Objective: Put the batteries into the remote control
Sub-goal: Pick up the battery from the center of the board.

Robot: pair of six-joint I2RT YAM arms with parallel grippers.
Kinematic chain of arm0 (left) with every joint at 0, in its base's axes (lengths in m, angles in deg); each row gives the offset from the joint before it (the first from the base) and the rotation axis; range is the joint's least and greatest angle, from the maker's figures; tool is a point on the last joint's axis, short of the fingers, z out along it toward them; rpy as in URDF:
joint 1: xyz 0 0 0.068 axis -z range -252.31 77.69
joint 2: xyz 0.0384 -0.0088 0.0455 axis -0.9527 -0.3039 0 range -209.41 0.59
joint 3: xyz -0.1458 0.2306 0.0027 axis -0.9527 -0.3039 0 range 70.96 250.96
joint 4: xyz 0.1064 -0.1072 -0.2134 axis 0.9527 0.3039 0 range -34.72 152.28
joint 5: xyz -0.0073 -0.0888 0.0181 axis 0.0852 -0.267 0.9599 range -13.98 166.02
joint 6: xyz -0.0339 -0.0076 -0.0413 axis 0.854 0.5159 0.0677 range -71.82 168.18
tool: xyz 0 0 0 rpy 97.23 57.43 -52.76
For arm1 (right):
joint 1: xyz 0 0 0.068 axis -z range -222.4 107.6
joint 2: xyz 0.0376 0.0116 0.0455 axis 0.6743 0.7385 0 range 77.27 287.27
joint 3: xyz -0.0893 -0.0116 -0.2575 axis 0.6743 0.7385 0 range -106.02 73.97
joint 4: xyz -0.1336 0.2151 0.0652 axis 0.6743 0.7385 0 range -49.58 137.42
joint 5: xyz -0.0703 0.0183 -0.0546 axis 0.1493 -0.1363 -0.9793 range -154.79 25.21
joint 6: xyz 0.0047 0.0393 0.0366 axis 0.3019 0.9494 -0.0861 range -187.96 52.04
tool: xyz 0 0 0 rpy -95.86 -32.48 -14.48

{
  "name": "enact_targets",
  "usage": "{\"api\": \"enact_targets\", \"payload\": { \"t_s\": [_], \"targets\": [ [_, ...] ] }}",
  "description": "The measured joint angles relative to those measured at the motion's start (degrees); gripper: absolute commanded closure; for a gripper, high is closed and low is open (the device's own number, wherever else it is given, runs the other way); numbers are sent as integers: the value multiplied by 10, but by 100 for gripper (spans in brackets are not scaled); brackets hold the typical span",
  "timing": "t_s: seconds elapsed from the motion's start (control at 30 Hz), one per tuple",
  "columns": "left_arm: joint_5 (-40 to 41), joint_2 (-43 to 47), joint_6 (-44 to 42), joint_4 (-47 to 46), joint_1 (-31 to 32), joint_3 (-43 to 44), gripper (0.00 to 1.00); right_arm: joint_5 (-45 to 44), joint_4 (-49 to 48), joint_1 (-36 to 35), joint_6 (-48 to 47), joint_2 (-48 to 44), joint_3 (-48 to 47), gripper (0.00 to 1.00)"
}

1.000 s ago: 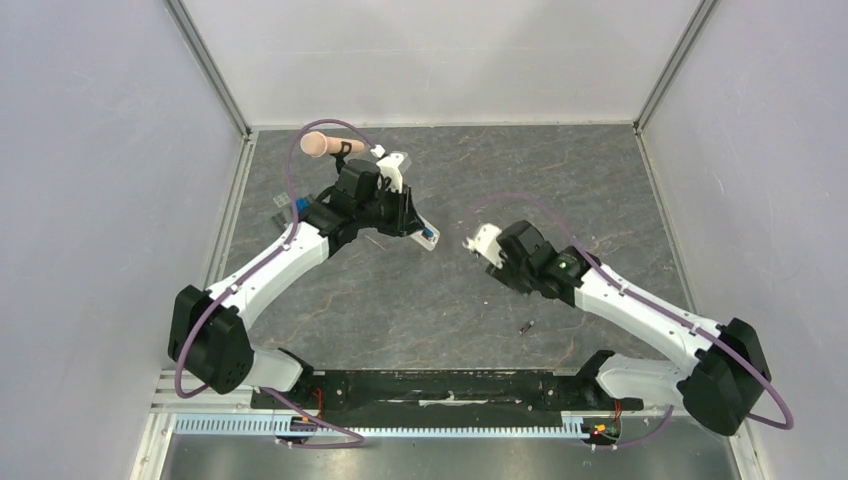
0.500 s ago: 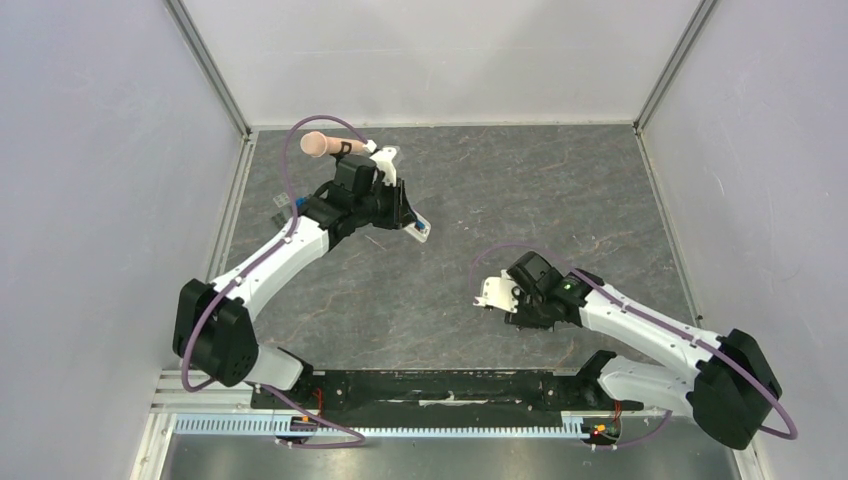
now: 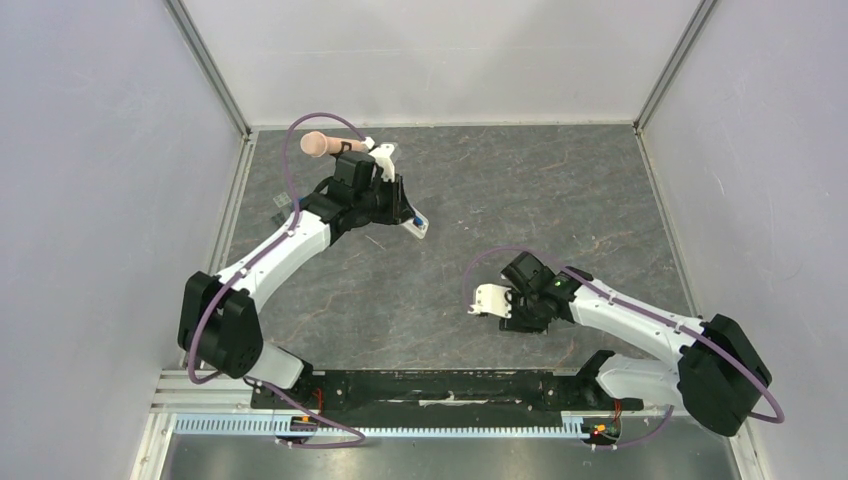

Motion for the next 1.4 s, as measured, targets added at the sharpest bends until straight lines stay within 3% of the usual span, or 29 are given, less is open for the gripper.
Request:
{"api": "enact_targets", "payload": {
  "t_s": [0.47,0.9,1.4],
  "targets": [
    [-17,-26,0,-12,-14,10,98,15,-3,-8,-17,39,-1,50],
    [-32,-32,4,-17,-19,14,98,5,-55,-17,-23,46,4,59],
    [-44,-35,4,-21,-24,14,98,5,-69,-21,-25,46,14,58]
  ]
}}
